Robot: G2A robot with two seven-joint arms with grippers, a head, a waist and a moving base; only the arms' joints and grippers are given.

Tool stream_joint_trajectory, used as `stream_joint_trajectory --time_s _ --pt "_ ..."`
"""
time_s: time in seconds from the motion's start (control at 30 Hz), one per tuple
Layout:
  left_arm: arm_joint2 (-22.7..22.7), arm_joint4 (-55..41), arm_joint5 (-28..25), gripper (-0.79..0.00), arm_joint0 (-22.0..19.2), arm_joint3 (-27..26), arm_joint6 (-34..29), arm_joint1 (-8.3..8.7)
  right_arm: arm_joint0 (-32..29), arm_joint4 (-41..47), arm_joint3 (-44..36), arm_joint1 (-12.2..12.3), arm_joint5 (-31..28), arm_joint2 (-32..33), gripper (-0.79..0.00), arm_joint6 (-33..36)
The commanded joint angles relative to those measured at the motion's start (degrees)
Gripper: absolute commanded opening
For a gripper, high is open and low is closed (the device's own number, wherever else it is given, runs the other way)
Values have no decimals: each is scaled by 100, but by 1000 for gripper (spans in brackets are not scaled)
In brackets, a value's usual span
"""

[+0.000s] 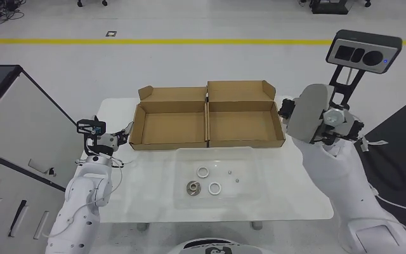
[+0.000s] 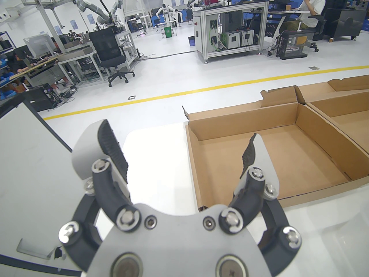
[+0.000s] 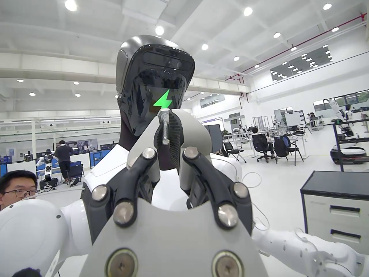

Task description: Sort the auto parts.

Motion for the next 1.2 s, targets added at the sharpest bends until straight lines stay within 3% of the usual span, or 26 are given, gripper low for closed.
stream_joint_trajectory --time_s 0.0,0.67,0.87,1.17 --pt "0 0 0 0 0 0 0 0 0 0 0 0 0 0 -785 0" --pt "0 0 0 0 0 0 0 0 -30 -125 -22 1 96 64 -785 -103" --pt "0 0 0 0 0 0 0 0 -328 -1162 89 126 986 905 -785 -116" --pt "0 0 0 0 0 0 0 0 -411 -2984 186 383 2592 2260 -785 590"
